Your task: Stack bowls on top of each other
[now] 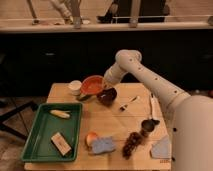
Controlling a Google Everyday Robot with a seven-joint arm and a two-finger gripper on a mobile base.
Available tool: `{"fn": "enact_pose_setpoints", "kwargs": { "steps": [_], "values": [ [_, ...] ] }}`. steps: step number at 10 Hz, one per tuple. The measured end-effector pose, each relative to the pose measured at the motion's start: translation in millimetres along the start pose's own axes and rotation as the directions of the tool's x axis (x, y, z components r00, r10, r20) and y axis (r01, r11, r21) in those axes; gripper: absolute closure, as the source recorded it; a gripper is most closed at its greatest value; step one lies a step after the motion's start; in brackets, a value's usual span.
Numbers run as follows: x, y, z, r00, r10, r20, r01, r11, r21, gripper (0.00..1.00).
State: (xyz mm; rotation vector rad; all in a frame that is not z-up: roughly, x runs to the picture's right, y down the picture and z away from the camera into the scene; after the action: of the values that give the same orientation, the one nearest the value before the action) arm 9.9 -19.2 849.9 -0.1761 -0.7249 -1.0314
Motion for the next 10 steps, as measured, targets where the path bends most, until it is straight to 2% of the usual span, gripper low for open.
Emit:
{"fn": "enact_pose_setpoints", "kwargs": {
  "steps": [4, 5, 10],
  "values": [
    [5, 7, -8, 1.000, 0.000, 0.026, -0.001, 0.999, 0.032, 0.98],
    [7, 11, -10, 0.999, 0.000, 0.039, -0.002, 0.999, 0.036, 0.98],
    [9, 22, -17, 0.999, 0.008, 0.042, -0.009, 0.999, 0.040, 0.98]
  ]
}}
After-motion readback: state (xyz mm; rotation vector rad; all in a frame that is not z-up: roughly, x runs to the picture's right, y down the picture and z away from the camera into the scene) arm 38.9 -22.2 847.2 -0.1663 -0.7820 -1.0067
